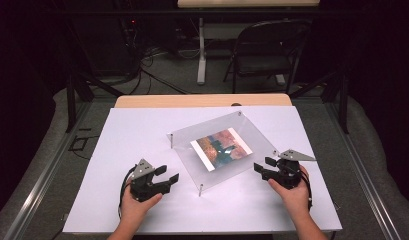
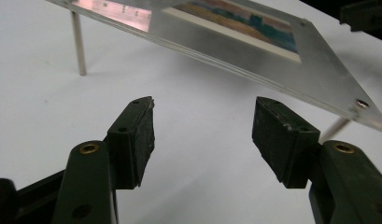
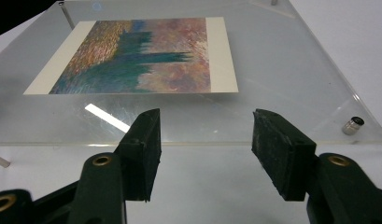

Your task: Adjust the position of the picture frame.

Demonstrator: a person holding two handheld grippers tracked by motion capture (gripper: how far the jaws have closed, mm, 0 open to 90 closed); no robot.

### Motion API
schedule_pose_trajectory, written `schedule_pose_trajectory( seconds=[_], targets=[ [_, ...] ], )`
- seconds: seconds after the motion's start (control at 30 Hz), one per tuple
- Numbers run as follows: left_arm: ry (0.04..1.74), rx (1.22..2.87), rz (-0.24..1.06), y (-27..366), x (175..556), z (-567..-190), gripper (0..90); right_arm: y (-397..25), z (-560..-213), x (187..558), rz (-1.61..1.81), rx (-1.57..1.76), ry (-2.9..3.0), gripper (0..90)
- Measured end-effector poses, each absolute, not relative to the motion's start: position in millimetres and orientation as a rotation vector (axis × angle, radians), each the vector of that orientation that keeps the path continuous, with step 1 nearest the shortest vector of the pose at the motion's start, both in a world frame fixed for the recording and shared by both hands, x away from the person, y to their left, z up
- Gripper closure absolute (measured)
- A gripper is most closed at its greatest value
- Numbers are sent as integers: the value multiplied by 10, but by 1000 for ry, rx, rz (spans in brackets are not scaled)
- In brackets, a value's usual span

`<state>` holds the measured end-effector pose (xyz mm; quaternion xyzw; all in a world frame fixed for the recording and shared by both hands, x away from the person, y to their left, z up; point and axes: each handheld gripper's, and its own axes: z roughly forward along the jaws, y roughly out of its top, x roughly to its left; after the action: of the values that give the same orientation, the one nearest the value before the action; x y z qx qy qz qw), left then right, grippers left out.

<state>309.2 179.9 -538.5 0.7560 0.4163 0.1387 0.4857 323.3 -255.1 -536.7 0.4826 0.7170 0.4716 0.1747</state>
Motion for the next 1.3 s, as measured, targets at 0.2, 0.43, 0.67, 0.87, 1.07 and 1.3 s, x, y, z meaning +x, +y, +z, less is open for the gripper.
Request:
schedule_pose_trajectory(
  seconds=[0.2, 0.43, 0.67, 0.87, 1.07, 1.3],
  targets=[
    [1055, 1835, 398, 1926, 3344, -5384, 417, -2537, -5366, 3228, 1346, 1363, 2030, 422],
    [1095, 1849, 465, 2000, 3656, -5433, 472, -2542, -5375, 3228, 1352, 1373, 2037, 422],
    [1108, 1873, 473, 1912, 3912, -5510, 512, -2557, -5374, 3189, 1362, 1375, 2025, 424],
    [1126, 1898, 485, 1813, 4109, -5586, 542, -2603, -5380, 3155, 1374, 1399, 2012, 423],
    [1125, 1929, 511, 1758, 4253, -5639, 595, -2638, -5372, 3116, 1380, 1411, 1995, 423],
    [1115, 1944, 504, 1720, 4321, -5635, 687, -2665, -5375, 3063, 1387, 1424, 1989, 423]
  ],
)
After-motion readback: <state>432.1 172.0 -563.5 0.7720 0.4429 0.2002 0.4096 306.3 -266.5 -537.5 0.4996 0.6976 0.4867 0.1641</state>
